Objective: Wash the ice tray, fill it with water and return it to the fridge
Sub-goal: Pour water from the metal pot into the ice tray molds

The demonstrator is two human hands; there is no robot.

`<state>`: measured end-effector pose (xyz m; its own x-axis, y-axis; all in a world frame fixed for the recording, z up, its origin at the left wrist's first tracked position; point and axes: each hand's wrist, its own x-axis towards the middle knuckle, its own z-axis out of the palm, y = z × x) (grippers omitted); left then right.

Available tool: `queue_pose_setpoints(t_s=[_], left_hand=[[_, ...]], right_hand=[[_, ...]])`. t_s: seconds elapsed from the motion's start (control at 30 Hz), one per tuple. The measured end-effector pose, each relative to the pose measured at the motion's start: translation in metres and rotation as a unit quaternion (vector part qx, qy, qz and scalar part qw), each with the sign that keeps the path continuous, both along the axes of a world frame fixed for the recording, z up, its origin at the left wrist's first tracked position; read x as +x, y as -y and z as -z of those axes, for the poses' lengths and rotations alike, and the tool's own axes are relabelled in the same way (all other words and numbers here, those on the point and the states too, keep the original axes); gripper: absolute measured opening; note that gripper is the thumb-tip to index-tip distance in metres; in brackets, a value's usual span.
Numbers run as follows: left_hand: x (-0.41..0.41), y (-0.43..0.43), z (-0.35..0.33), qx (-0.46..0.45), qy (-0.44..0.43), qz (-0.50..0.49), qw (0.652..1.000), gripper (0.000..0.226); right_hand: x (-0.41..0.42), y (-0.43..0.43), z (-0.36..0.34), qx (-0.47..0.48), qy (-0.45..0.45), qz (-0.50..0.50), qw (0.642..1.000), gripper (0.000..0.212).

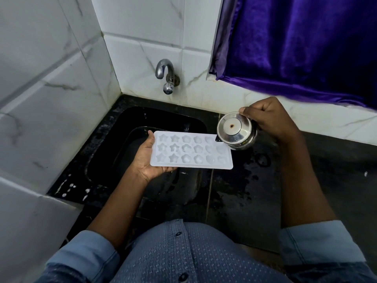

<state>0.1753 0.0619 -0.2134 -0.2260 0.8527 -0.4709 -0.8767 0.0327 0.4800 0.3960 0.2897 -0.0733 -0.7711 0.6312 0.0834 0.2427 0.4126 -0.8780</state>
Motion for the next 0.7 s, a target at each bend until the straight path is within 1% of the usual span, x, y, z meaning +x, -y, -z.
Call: queue_pose_setpoints(t_s=[0.4, 0.7], left_hand=[[0.002, -0.002, 0.002, 0.000, -0.001, 0.016, 1.000, 0.086], [0.000, 0.000, 0.004, 0.000, -0.009, 0.014, 1.000, 0.084]], right_hand=[[-0.018, 0.018, -0.002, 0.002, 0.011, -0.034, 0.999, 0.058], [-0.018, 0.020, -0.012, 0.014, -0.003, -0.020, 1.000, 0.058]])
